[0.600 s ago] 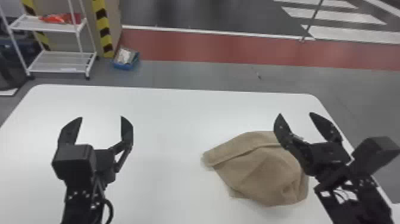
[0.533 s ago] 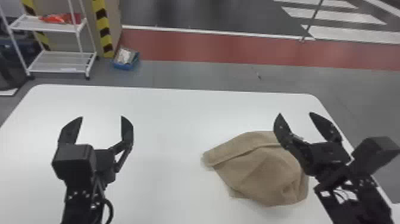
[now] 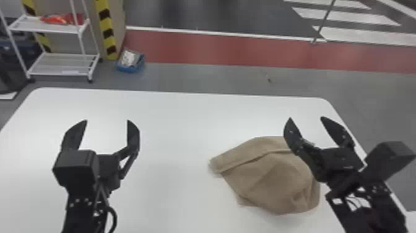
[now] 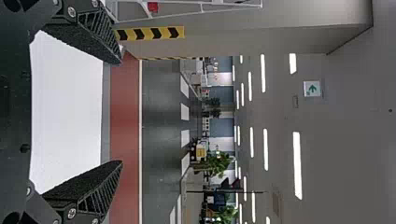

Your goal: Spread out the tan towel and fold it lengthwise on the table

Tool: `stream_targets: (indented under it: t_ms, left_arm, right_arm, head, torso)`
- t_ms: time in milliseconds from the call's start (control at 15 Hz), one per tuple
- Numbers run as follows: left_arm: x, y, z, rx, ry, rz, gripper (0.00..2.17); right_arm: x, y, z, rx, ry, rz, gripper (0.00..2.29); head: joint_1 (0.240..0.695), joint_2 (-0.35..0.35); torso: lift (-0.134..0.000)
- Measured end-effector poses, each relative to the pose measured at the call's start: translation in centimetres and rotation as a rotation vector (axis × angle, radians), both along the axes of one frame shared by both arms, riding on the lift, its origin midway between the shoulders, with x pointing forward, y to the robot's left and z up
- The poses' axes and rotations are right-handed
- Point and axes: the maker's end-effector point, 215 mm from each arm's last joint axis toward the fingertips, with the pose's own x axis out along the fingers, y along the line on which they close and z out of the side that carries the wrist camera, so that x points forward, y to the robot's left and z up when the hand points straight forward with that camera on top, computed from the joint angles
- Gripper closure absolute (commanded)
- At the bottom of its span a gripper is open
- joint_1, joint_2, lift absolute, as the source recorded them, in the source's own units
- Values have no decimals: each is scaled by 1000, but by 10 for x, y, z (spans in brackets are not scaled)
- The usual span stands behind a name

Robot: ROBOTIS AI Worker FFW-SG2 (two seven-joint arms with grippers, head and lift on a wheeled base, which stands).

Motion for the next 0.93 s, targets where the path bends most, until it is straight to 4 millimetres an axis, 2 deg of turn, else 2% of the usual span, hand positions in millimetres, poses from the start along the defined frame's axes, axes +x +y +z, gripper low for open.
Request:
stream_targets:
  t_ms: [200, 400, 667, 800, 933]
  left_arm:
    - [0, -2, -1, 0, 2, -7, 147]
    - [-2, -4, -4, 0, 9, -19, 147]
    - [-5, -2, -6, 4, 11, -30, 147]
    - [-5, -3, -7, 8, 14, -44, 147]
    - [-5, -8, -10, 11, 20, -71, 147]
  right_arm:
    - [-1, 8, -4, 3, 17, 30, 188]
    - [0, 56, -18, -7, 59, 153, 218]
    - [-2, 129, -60, -87, 136, 275, 218]
    - [-2, 149, -85, -123, 175, 304, 282]
    - [-1, 158, -108, -155, 216, 321, 289]
  head:
    - [695, -148]
    - [695, -108]
    - [695, -11]
    - [695, 12]
    - [695, 25]
  torso:
    - [-124]
    - [-124]
    - [-124]
    - [-124]
    - [-124]
